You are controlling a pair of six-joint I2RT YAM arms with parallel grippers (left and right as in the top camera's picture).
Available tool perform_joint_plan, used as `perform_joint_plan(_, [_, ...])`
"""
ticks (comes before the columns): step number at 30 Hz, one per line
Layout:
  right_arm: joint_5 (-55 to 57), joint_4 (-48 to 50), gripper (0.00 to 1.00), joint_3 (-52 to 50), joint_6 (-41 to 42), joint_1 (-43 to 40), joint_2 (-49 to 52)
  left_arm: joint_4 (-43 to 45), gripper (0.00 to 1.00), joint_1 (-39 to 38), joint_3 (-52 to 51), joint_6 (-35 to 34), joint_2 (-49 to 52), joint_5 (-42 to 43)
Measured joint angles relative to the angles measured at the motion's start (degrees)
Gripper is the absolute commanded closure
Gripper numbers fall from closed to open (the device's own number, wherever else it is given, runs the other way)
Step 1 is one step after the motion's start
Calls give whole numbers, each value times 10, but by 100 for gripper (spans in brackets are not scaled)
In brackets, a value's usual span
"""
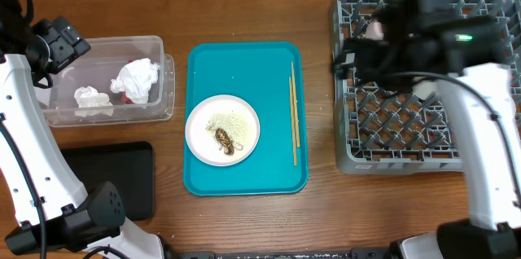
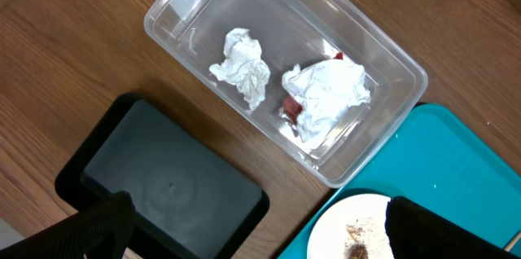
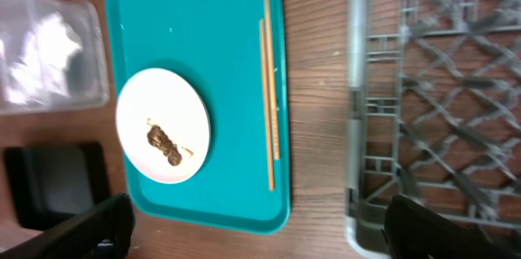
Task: Sort waste into correct bins and load items into the dishwasher
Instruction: 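Move the right gripper back left over the chopsticks on the teal tray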
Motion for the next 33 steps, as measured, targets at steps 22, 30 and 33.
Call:
perform_joint_plan(22, [136,128,51,0,100,167,294,1,0,0,0,0,0,0])
perform_joint_plan(30, [156,139,56,0,104,167,316,0,0,0,0,0,0,0])
perform_joint_plan(33, [160,146,56,0,104,169,328,0,0,0,0,0,0,0])
